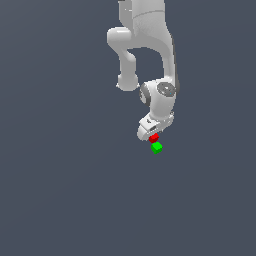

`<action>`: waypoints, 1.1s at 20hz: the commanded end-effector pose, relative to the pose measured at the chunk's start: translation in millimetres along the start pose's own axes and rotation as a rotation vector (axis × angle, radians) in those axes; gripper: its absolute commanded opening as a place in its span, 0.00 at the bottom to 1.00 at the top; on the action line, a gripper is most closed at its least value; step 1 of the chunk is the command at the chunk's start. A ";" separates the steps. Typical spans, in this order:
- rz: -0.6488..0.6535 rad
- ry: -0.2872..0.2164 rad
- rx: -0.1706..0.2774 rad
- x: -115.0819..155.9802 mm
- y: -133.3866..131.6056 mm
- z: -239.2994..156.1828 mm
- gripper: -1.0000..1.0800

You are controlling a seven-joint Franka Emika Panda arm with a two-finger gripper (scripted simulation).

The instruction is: Stack the red cube on top of the green cube.

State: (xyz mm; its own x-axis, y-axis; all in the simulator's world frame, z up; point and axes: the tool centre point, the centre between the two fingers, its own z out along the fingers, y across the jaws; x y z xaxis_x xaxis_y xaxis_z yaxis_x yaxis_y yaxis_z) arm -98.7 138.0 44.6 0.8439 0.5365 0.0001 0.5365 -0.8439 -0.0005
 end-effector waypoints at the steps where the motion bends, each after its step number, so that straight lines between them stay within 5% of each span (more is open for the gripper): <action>1: -0.001 0.000 0.000 -0.5 -0.3 11.7 0.96; 8: -0.002 0.000 0.000 -0.3 -0.1 24.8 0.96; 9: -0.002 0.000 0.000 -0.3 -0.1 24.8 0.00; 22: -0.002 0.000 -0.001 -0.4 0.0 22.1 0.00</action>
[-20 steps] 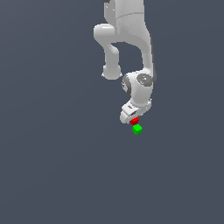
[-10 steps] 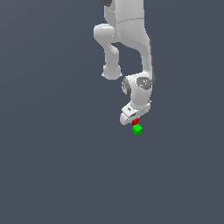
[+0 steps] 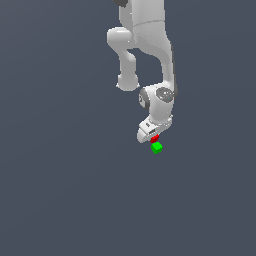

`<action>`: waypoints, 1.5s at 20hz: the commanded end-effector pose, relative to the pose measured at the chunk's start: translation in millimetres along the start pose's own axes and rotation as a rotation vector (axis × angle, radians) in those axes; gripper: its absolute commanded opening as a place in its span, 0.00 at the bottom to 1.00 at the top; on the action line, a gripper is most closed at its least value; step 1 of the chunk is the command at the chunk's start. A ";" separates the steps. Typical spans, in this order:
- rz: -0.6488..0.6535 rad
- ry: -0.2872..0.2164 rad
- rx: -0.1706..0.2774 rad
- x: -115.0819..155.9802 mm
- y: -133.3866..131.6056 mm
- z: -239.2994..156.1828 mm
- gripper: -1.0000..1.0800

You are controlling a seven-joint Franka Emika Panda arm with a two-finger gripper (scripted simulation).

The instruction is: Stack the red cube on top of the green cube.

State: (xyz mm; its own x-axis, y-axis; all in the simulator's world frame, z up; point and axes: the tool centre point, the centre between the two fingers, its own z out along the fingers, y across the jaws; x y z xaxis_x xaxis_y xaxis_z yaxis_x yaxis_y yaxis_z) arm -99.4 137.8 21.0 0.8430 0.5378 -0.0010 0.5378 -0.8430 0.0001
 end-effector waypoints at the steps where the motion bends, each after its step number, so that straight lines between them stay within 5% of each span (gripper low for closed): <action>1: 0.000 0.001 0.000 0.2 0.1 -3.3 0.00; 19: -0.001 0.001 0.000 -0.3 -0.6 -90.6 0.00; 30: 0.000 0.002 0.000 1.9 0.5 -97.2 0.00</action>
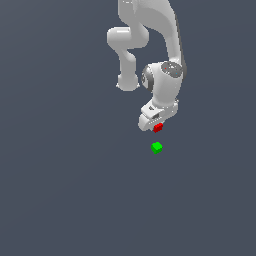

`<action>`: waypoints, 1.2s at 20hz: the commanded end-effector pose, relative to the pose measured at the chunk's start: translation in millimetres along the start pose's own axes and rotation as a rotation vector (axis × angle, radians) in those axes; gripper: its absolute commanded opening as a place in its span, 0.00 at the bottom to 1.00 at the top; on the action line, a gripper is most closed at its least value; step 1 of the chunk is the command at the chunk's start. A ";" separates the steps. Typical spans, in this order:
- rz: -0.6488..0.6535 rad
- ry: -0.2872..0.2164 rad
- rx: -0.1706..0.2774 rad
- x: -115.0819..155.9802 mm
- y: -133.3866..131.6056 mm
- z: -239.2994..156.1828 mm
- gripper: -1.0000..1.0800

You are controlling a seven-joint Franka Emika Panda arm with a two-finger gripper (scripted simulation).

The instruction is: Stack the red cube on top of the green cube.

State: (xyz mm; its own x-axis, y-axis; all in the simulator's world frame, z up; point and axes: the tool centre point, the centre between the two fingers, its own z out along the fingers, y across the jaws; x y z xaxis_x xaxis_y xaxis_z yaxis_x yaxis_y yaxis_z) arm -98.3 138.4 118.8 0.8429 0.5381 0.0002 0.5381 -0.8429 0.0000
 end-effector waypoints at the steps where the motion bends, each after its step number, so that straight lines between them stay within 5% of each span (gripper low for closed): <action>1: 0.000 0.000 0.000 1.7 0.9 1.6 0.00; 24: 0.000 0.000 -0.001 58.3 26.9 58.0 0.00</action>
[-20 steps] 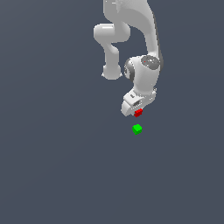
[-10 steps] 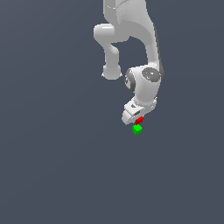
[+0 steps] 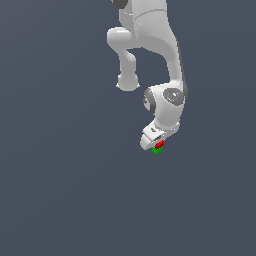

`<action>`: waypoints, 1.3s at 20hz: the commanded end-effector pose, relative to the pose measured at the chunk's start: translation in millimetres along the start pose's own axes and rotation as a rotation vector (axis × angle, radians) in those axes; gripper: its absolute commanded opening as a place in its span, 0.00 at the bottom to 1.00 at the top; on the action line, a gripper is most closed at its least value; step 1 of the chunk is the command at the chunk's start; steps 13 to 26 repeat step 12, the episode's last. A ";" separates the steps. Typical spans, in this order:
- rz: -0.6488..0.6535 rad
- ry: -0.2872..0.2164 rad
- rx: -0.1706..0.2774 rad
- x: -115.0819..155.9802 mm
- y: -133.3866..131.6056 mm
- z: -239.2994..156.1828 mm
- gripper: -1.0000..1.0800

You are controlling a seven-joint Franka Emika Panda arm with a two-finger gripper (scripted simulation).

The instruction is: Stack the red cube on top of the green cube.

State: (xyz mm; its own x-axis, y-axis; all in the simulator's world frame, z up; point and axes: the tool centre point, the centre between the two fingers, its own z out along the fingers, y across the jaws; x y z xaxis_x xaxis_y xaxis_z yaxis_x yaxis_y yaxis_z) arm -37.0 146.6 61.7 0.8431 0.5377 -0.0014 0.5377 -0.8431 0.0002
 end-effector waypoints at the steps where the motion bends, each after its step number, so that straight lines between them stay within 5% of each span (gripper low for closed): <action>1: 0.000 0.001 0.000 2.6 1.1 1.2 0.00; 2: 0.000 0.001 0.000 2.8 1.1 1.4 0.00; 3: 0.000 0.001 0.000 2.8 1.1 1.4 0.96; 26: 0.000 0.001 0.000 2.8 1.1 1.4 0.96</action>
